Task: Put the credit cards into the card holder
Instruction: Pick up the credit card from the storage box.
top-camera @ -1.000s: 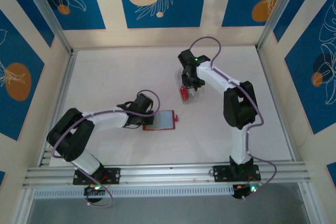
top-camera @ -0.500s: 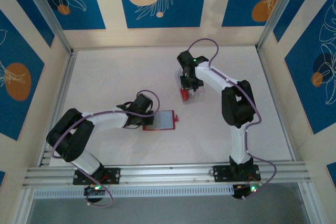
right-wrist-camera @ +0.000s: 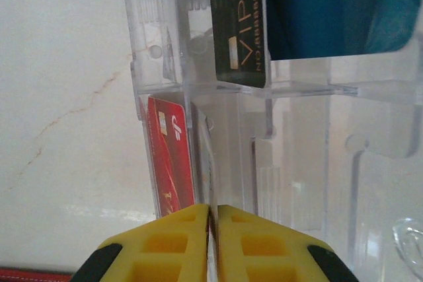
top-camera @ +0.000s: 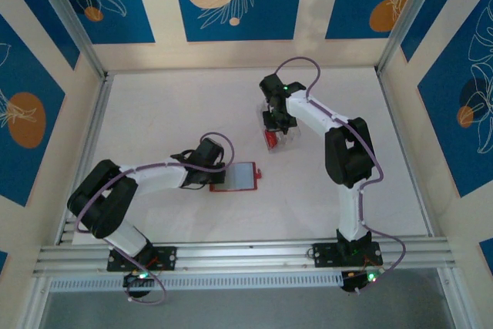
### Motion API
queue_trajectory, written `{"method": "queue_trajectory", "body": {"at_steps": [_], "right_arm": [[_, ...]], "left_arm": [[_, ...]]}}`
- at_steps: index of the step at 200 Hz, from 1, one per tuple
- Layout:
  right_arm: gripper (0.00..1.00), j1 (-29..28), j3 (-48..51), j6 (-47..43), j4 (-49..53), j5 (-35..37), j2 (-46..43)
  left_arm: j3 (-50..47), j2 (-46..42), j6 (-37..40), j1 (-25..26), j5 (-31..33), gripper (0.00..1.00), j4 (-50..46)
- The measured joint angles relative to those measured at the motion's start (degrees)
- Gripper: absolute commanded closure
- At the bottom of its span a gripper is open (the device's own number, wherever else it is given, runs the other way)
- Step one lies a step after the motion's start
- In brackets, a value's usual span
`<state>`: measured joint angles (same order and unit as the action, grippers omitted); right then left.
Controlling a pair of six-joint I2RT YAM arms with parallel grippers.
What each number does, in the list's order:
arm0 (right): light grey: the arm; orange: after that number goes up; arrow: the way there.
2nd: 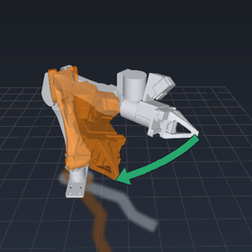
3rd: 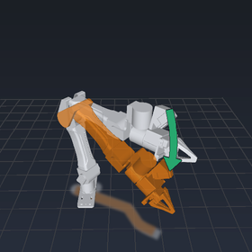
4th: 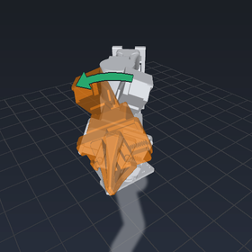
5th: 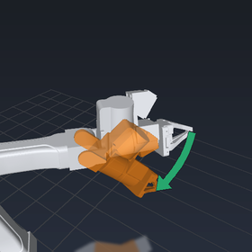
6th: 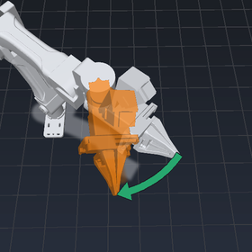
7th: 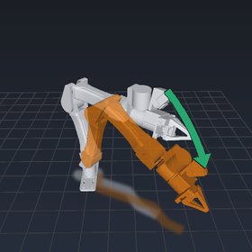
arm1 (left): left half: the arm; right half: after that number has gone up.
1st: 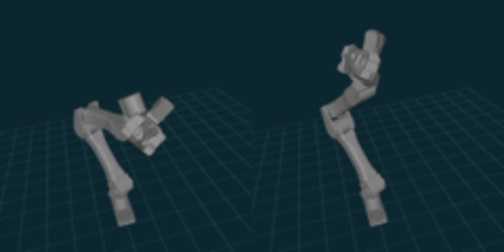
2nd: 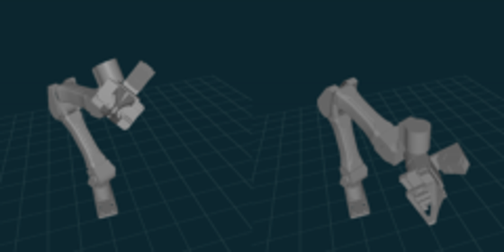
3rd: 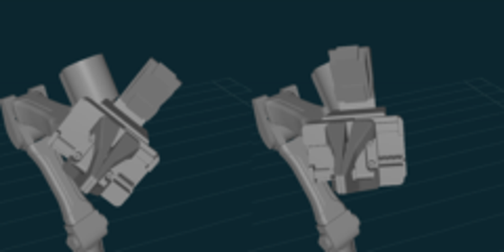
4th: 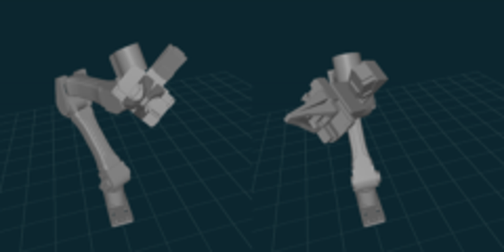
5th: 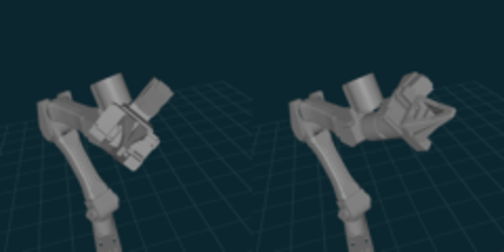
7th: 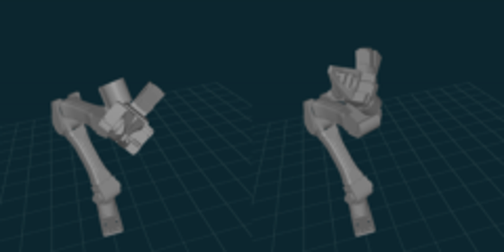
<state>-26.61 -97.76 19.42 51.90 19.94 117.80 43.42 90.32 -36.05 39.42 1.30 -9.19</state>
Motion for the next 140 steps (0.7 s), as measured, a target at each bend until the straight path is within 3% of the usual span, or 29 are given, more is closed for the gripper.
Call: {"method": "queue_trajectory", "body": {"at_steps": [79,109,140], "right_arm": [[0.89,0.2,-0.4,0.0,0.2,-0.9,1.7],[0.83,0.3,-0.5,-0.1,0.3,-0.9,1.7],[0.82,0.7,-1.2,-0.2,1.0,-1.0,1.7]], "left_arm": [[-0.4,-0.4,0.0,0.0,0.0,0.90,0.0],[-0.4,-0.4,0.0,0.0,0.0,0.90,0.0],[-0.4,-0.4,0.0,0.0,0.0,0.90,0.0]]}}
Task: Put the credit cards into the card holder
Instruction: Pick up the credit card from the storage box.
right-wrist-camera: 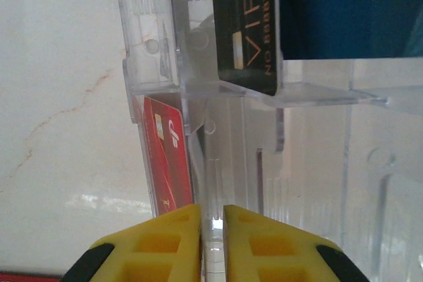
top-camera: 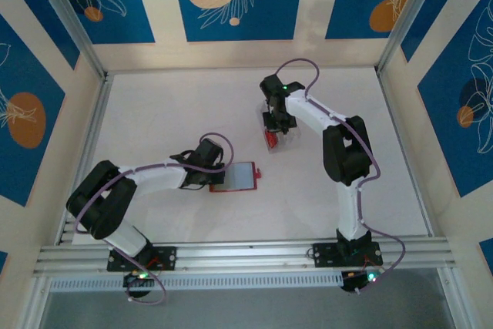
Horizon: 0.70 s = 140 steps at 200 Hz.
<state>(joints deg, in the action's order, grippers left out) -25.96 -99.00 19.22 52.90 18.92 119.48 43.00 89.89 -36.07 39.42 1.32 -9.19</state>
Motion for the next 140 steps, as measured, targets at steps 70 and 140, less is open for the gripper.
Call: {"method": "queue_trajectory", "body": {"at_steps": [70,140], "right_arm": [[0.85,1.2,-0.3,0.0,0.3,-2.0,0.0],[1.00,1.2,-0.4,-0.2,1.2,-2.6,-1.2]], "left_arm": [[-0.4,-0.4,-0.4,0.0,0.0,0.90,0.0],[-0.4,-0.5,-0.8,0.0,-0.1,0.89,-0.1]]}}
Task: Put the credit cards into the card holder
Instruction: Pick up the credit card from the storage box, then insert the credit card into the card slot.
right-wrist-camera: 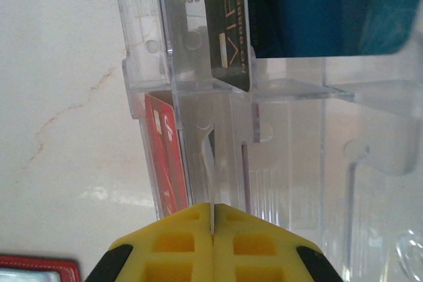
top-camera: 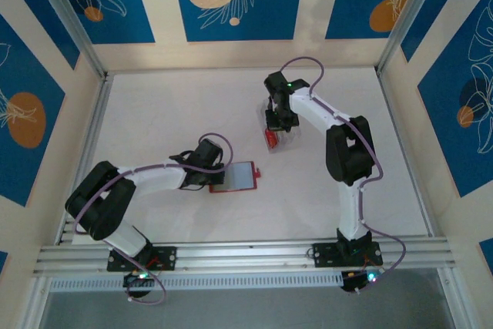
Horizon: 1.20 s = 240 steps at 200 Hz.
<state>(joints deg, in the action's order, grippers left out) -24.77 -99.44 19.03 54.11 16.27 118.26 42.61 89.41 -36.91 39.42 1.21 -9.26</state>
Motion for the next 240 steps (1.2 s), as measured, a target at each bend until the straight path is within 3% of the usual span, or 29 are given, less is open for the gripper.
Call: {"method": "queue_trajectory", "body": {"at_steps": [47,84,120,240], "right_arm": [[1.00,-0.7,-0.9,0.0,1.4,1.2,-6.0],[1.00,-5.3,0.5,1.1,-0.3,0.7,-13.6],[1.00,-9.7,8.2,3.5,-5.8,-5.8,-18.4],[1.00,-13.2,25.9,10.2,-28.3,-23.1,-18.4]], "left_arm": [[-0.5,-1.3,0.0,0.0,-1.4,0.89,-0.9],[-0.8,-3.7,0.0,0.0,-2.5,0.88,-3.0],[-0.7,-5.8,0.0,0.0,-2.0,0.87,-5.0],[-0.5,-3.3,1.5,0.0,1.9,0.90,-8.4]]}}
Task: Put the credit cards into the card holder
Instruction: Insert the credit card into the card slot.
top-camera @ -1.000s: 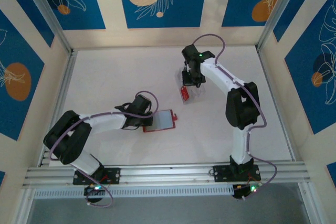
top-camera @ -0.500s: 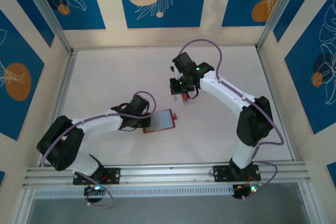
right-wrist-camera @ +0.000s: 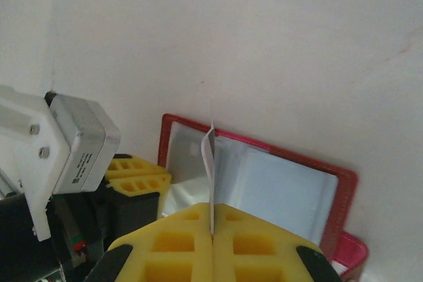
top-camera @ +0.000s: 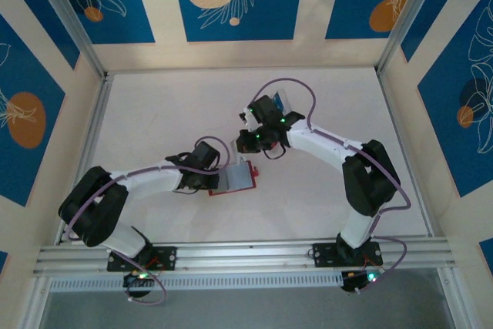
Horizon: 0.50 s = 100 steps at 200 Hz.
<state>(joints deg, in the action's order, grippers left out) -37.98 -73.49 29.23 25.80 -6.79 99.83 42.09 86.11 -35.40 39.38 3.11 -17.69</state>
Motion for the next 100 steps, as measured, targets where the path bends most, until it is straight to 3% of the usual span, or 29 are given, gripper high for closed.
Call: {"method": "queue_trajectory", "body": {"at_steps": [100], "right_arm": [[1.00,-2.9,12.6,5.4,-20.3,-4.6,4.7]], "left_arm": [[0.0,0.0,0.0,0.0,0.2,0.91,-0.1]]}}
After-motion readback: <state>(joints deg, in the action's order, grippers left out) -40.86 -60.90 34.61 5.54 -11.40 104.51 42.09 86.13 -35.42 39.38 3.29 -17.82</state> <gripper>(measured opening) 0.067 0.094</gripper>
